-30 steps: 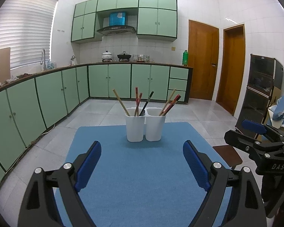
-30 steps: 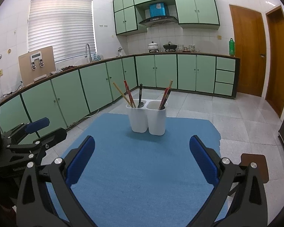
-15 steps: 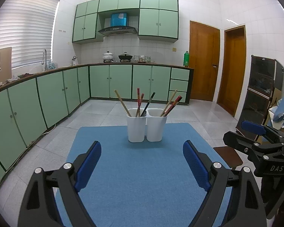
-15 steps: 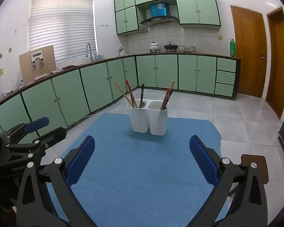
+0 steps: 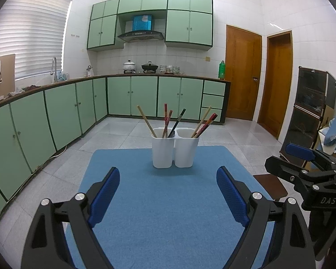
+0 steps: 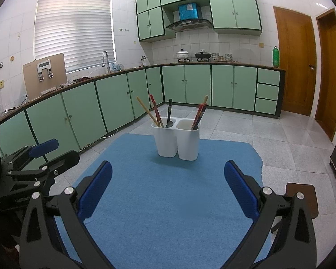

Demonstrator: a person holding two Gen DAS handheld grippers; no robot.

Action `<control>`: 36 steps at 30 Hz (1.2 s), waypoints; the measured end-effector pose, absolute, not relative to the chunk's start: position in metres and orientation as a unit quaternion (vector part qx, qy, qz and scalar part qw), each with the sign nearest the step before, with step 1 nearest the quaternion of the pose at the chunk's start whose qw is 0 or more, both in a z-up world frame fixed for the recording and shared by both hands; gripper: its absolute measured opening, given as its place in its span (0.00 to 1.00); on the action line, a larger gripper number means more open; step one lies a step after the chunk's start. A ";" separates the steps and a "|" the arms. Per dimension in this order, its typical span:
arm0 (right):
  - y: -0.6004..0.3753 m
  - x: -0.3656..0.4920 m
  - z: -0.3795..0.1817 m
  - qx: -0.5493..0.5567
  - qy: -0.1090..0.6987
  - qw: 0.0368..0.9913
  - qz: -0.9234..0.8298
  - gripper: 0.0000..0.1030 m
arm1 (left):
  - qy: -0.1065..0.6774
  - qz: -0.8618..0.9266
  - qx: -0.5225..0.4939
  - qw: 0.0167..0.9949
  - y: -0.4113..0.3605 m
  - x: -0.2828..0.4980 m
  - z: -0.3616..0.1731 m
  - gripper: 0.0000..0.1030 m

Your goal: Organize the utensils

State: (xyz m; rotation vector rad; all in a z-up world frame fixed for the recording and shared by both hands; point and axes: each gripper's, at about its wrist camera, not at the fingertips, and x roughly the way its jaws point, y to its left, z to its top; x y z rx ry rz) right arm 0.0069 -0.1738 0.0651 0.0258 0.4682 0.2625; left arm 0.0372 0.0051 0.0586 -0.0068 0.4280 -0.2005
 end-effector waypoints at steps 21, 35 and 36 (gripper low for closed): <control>-0.174 0.007 0.065 0.013 0.232 0.964 0.129 0.94 | 0.213 -0.099 -0.004 0.972 0.009 0.037 0.057 0.84; -0.175 0.007 0.064 0.014 0.231 0.964 0.131 0.94 | 0.212 -0.098 -0.003 0.972 0.008 0.036 0.057 0.84; -0.174 0.007 0.064 0.014 0.231 0.964 0.131 0.94 | 0.212 -0.098 -0.003 0.972 0.008 0.036 0.057 0.84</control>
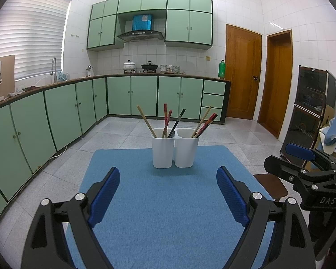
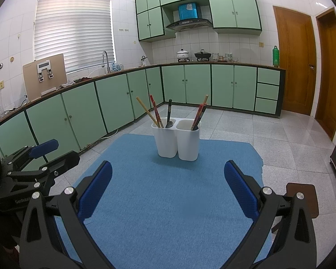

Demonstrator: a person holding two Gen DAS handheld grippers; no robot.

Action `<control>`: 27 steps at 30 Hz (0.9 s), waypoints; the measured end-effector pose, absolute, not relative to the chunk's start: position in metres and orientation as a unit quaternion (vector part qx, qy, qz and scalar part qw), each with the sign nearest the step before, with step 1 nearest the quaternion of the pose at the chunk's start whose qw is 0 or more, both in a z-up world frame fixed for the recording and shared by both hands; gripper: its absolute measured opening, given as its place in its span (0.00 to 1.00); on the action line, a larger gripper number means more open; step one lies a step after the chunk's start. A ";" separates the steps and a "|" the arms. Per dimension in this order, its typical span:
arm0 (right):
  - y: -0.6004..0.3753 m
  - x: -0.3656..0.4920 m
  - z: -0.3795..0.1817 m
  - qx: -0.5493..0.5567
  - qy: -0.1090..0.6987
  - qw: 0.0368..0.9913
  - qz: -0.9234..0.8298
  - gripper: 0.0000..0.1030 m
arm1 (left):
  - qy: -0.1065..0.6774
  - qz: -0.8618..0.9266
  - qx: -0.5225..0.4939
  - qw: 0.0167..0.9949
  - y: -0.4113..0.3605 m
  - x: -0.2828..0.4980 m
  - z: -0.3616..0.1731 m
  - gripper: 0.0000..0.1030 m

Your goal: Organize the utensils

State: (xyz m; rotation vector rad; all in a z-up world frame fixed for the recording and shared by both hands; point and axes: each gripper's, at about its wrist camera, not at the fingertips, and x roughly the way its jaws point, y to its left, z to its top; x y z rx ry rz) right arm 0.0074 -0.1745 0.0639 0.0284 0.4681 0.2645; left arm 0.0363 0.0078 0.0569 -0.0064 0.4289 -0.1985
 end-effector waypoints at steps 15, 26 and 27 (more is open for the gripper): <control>-0.173 0.008 0.063 0.014 0.232 0.964 0.131 0.94 | 0.213 -0.100 -0.003 0.972 0.007 0.036 0.057 0.84; -0.175 0.009 0.063 0.015 0.233 0.963 0.132 0.94 | 0.212 -0.099 -0.003 0.972 0.007 0.036 0.056 0.84; -0.174 0.009 0.063 0.015 0.234 0.963 0.132 0.94 | 0.213 -0.100 -0.003 0.972 0.006 0.036 0.056 0.84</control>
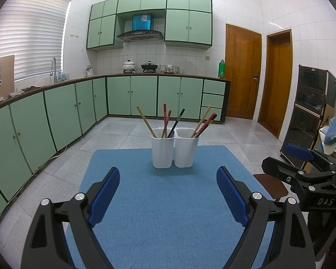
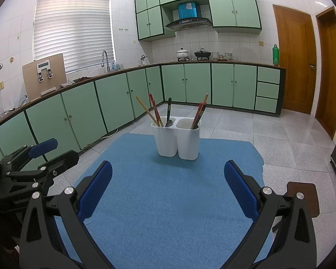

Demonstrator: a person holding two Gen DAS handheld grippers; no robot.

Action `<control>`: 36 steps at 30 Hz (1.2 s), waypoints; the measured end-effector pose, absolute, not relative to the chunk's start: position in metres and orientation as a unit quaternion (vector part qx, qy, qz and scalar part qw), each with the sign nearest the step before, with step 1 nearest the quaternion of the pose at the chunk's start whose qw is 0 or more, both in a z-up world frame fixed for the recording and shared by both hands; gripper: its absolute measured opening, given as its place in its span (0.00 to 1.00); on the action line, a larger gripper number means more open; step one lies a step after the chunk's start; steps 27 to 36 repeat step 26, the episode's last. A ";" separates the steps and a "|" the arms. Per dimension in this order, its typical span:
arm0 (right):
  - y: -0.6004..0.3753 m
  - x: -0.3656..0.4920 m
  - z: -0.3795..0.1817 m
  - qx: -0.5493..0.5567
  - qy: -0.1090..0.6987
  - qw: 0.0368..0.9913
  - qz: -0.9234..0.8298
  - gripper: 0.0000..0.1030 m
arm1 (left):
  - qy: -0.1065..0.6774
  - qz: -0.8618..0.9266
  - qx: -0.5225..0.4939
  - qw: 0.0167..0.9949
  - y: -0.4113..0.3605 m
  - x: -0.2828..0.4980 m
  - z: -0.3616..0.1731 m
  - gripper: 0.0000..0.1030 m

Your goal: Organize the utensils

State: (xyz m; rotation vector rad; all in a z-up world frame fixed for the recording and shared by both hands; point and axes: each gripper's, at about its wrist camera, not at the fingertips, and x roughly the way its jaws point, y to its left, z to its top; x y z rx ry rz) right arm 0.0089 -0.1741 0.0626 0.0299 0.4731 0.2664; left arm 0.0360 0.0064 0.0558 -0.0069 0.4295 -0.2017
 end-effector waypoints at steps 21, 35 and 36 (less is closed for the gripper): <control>-0.176 0.012 0.055 0.016 0.239 0.962 0.128 0.94 | 0.215 -0.099 -0.005 0.971 0.006 0.038 0.055 0.84; -0.176 0.013 0.056 0.016 0.240 0.962 0.127 0.94 | 0.217 -0.099 -0.005 0.971 0.006 0.040 0.054 0.84; -0.176 0.013 0.056 0.016 0.240 0.962 0.127 0.94 | 0.217 -0.099 -0.005 0.971 0.006 0.040 0.054 0.84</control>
